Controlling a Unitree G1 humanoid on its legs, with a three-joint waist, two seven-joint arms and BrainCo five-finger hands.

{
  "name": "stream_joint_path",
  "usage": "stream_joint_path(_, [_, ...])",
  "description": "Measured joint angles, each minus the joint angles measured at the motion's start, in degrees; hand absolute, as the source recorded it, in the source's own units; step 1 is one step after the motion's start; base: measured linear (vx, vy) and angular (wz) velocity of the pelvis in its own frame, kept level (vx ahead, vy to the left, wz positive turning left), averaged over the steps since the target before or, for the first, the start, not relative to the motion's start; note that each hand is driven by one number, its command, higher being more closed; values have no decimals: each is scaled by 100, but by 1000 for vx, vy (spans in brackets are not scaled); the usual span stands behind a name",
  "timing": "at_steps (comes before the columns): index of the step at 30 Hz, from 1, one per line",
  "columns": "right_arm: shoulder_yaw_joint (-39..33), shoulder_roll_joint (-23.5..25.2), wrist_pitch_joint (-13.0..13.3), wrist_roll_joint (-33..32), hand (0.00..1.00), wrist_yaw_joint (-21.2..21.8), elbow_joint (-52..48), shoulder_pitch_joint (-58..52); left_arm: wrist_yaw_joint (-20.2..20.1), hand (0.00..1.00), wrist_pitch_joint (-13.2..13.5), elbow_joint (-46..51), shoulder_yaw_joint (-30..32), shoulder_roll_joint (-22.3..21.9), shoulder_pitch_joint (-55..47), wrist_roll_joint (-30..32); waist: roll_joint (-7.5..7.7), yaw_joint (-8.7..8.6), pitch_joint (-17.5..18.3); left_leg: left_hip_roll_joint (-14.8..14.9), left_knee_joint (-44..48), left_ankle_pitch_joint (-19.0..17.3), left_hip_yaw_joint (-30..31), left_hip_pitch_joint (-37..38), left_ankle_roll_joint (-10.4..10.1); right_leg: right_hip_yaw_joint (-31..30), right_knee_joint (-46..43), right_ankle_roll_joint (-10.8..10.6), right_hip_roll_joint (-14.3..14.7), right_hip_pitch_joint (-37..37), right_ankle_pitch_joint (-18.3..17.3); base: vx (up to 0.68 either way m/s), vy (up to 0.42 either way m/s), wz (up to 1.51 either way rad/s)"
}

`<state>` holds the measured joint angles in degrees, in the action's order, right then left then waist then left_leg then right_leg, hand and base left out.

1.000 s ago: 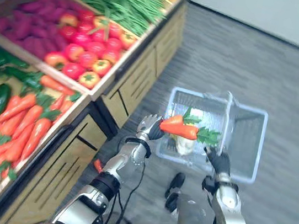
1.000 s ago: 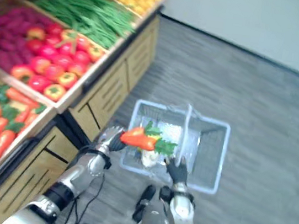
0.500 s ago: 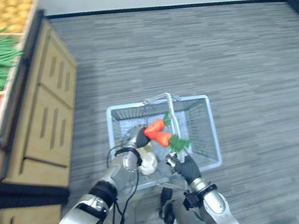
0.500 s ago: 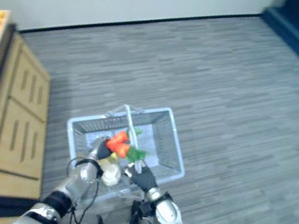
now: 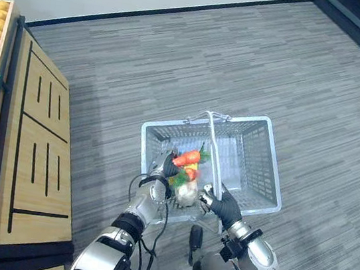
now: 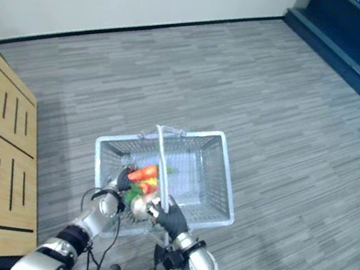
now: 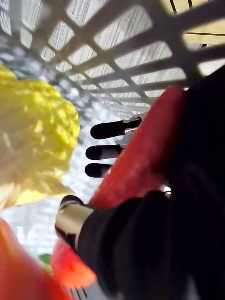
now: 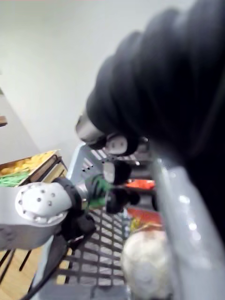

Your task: Pick vegetable in the basket

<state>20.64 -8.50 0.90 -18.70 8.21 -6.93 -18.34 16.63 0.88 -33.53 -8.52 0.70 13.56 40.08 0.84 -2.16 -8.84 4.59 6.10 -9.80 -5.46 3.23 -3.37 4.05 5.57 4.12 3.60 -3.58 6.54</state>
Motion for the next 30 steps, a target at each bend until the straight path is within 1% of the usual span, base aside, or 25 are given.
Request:
stream_joint_path(2, [-394,285,-4,339,100,-177,284,44,-2,0,68,766,-36,-54,-264,-143,-2,2,3,-62,-4,21,69,-27,34,62,0,-34,-77,-1,-10,-38,148,16])
stream_joint_path(5, [-732,567,-4,731,100,-226,688,237,-25,0,99,1253,-110,-53,-461,-314,-19,14,35,-119,-20,58,163,-37,84,180,0,-69,-157,8,-15,-32,138,25])
stream_joint_path(6, [-856,665,-8,981,100,-306,940,354,-58,0,152,1469,-127,-54,-572,-521,-36,20,50,-152,-27,74,205,-39,106,192,-1,-94,-183,8,-9,-10,89,10])
stream_joint_path(7, [-931,718,-9,1094,100,-351,1067,437,-72,0,178,1590,-151,-54,-628,-596,-51,25,60,-163,-37,79,213,-38,115,195,-1,-108,-194,9,-7,-17,107,11])
stream_joint_path(8, [-1090,836,-19,1276,100,-398,1307,565,-148,0,248,1834,-198,-54,-713,-824,-79,43,78,-185,-61,95,234,-36,138,224,-2,-137,-219,18,-9,-17,97,12])
stream_joint_path(9, [-1150,887,-28,1331,100,-411,1467,606,-259,0,244,1945,-215,-55,-749,-1168,-98,78,99,-203,-87,108,274,-33,150,247,-2,-151,-238,28,-13,-13,111,17])
stream_joint_path(10, [-1268,1061,-43,1338,100,-454,1696,628,-377,0,321,2134,-214,-52,-866,-1768,-132,136,128,-214,-103,116,293,-27,159,276,-2,-166,-260,53,-23,-4,86,14])
stream_joint_path(11, [-1326,1140,-45,1345,100,-459,1764,632,-448,0,345,2231,-213,-53,-916,-1985,-138,158,141,-218,-105,116,299,-27,159,291,-2,-168,-267,56,-24,8,76,13])
stream_joint_path(12, [-1351,1166,-51,1381,100,-497,1845,643,-561,0,408,2369,-209,-47,-979,-2514,-145,177,154,-227,-108,117,319,-26,160,303,-2,-170,-279,67,-24,17,71,14])
stream_joint_path(13, [-1380,1172,-51,1400,100,-538,1979,694,-668,0,504,2500,-195,-47,-1079,-3177,-157,184,179,-237,-110,118,346,-14,163,310,-3,-174,-289,97,-23,20,70,15])
stream_joint_path(14, [-1386,1175,-51,1434,100,-589,2049,718,-723,0,560,2536,-180,-49,-1125,-3559,-156,189,206,-240,-111,118,357,-11,163,314,-3,-173,-294,104,-23,24,69,12])
stream_joint_path(16, [-1502,1190,-41,1624,100,-635,2294,814,-913,0,656,2544,-12,-48,-1233,-4759,-161,239,278,-253,-126,117,387,17,163,328,-3,-194,-308,137,-25,29,60,6])
stream_joint_path(17, [-1545,1197,-42,1679,100,-641,2438,893,-961,0,702,2542,64,-45,-1286,-5019,-162,242,277,-255,-151,118,403,62,164,334,-2,-210,-308,170,-31,30,52,6])
stream_joint_path(18, [-1684,1214,-59,1788,100,-739,2773,1026,-1050,0,828,2540,270,-47,-1375,-5547,-163,245,280,-255,-205,121,429,185,170,359,-2,-239,-308,274,-51,19,53,14])
stream_joint_path(19, [-2026,1219,-143,1783,100,-924,3057,1073,-1174,0,922,2532,709,-39,-1399,-6122,-168,265,310,-250,-208,114,456,204,170,406,-1,-309,-314,326,-98,16,53,18])
stream_joint_path(20, [-2265,1217,-185,1767,100,-1026,3147,1109,-1199,0,979,2522,973,-3,-1408,-6370,-178,283,327,-251,-212,112,461,200,169,438,0,-310,-322,329,-98,17,55,20])
stream_joint_path(21, [-2731,1211,-234,1741,100,-1206,3278,1106,-1268,0,1071,2483,1461,134,-1468,-6880,-198,294,332,-257,-223,112,467,200,168,459,3,-308,-337,332,-97,21,49,11])
stream_joint_path(22, [-3050,1178,-288,1721,100,-1329,3395,1096,-1375,0,1121,2346,1829,321,-1556,-7352,-208,299,331,-259,-251,112,469,202,169,465,7,-299,-344,332,-91,22,47,6])
stream_joint_path(23, [-3154,1169,-320,1721,100,-1363,3424,1068,-1419,0,1121,2258,1935,441,-1603,-7531,-208,303,331,-259,-269,114,470,212,170,468,17,-297,-345,332,-90,21,40,-1])
stream_joint_path(24, [-3230,1030,-384,1720,100,-1379,3510,1022,-1557,0,1104,2120,2055,591,-1720,-7848,-203,307,333,-260,-300,122,468,240,180,475,32,-297,-349,335,-90,37,41,0])
stream_joint_path(25, [-3284,960,-457,1709,100,-1391,3531,932,-1673,0,1066,1990,2075,647,-1789,-8018,-204,313,333,-269,-310,124,474,270,183,494,36,-298,-361,357,-90,40,45,1])
stream_joint_path(26, [-3340,959,-493,1700,100,-1401,3544,891,-1696,0,1057,1953,2076,638,-1818,-8050,-204,311,333,-272,-311,124,481,281,183,499,36,-298,-365,369,-90,41,53,2])
stream_joint_path(27, [-3418,975,-512,1699,100,-1428,3559,813,-1819,0,1040,1843,2070,579,-1844,-8183,-202,301,334,-278,-319,124,483,298,183,502,37,-298,-373,383,-90,25,51,0])
stream_joint_path(30, [-3458,1000,-510,1714,100,-1429,3558,715,-2030,0,849,1663,2001,557,-1922,-8410,-185,245,341,-287,-369,126,463,356,187,505,38,-298,-381,401,-90,16,40,-5])
